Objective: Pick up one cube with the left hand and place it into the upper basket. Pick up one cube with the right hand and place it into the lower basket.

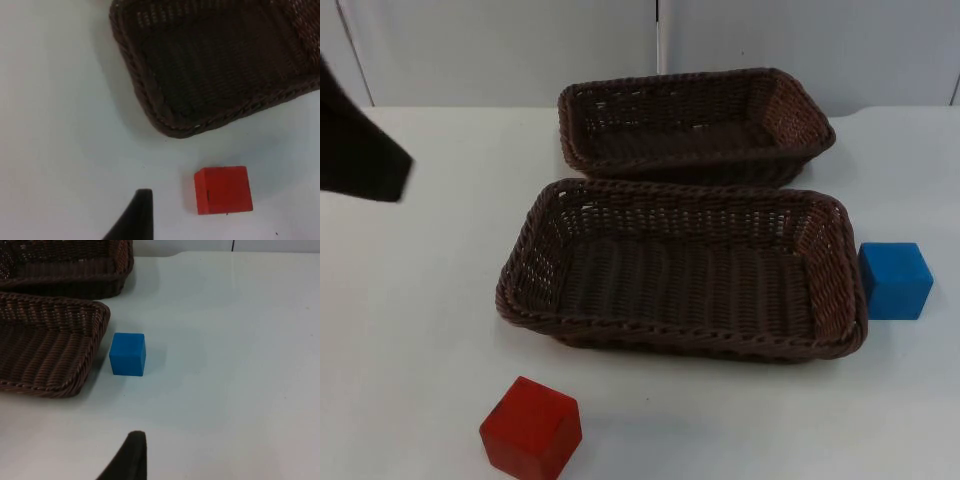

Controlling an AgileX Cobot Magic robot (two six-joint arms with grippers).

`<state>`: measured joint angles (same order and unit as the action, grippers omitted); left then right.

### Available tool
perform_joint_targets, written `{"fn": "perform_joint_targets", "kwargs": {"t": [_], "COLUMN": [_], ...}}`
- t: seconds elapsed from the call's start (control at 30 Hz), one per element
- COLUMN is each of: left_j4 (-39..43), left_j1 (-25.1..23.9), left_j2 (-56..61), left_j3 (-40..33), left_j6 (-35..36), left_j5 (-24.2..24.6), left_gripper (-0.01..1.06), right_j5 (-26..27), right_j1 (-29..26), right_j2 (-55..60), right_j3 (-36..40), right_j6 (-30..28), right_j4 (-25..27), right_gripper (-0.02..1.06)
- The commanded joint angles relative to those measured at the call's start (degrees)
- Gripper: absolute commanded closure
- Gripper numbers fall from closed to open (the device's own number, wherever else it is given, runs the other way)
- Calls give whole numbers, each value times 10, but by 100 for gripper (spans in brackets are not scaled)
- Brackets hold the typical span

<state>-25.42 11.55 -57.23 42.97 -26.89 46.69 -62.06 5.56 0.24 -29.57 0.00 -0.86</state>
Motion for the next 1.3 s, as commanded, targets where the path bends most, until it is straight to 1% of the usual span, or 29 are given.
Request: {"fn": "perform_joint_targets", "kwargs": {"t": [0.0,0.03,0.07,0.1,0.17,0.2,0.3,0.37,0.4,0.53,0.63,0.73,0.83,0.97,1.07,1.1,1.2,1.27], "left_j4": [35,35,68,86,101,101,106,118,118,147,153,153,158,166,202,202,231,235], "left_j1": [40,40,62,76,98,98,127,143,143,163,173,185,210,217,217,217,217,217], "left_j2": [-24,-24,-41,-52,-73,-73,-109,-135,-135,-186,-213,-235,-268,-298,-327,-327,-356,-366], "left_j3": [4,4,4,4,4,4,4,4,4,4,4,4,4,4,4,4,4,4], "left_j6": [31,31,62,77,110,110,114,138,138,181,184,191,192,207,247,247,287,296], "left_j5": [-35,-35,-52,-62,-78,-78,-91,-101,-101,-104,-100,-106,-137,-158,-170,-170,-188,-191], "left_gripper": [0,0,0,0,0,0,0,0,0,0,0,0,0,0,0,0,0,0], "right_j5": [2,2,2,2,2,2,2,2,2,2,2,2,2,2,2,2,2,2], "right_j1": [-3,-3,-3,-3,-3,-3,-3,-3,-3,-3,-3,-3,-3,-3,-3,-3,-3,-3], "right_j2": [-2,-2,-2,-2,-2,-2,-2,-2,-2,-2,-2,-2,-2,-2,-2,-2,-2,-2], "right_j3": [0,0,0,0,0,0,0,0,0,0,0,0,0,0,0,0,0,0], "right_j6": [0,0,0,0,0,0,0,0,0,0,0,0,0,0,0,0,0,0], "right_j4": [0,0,0,0,0,0,0,0,0,0,0,0,0,0,0,0,0,0], "right_gripper": [-1,-1,-1,-1,-1,-1,-1,-1,-1,-1,-1,-1,-1,-1,-1,-1,-1,-1]}}
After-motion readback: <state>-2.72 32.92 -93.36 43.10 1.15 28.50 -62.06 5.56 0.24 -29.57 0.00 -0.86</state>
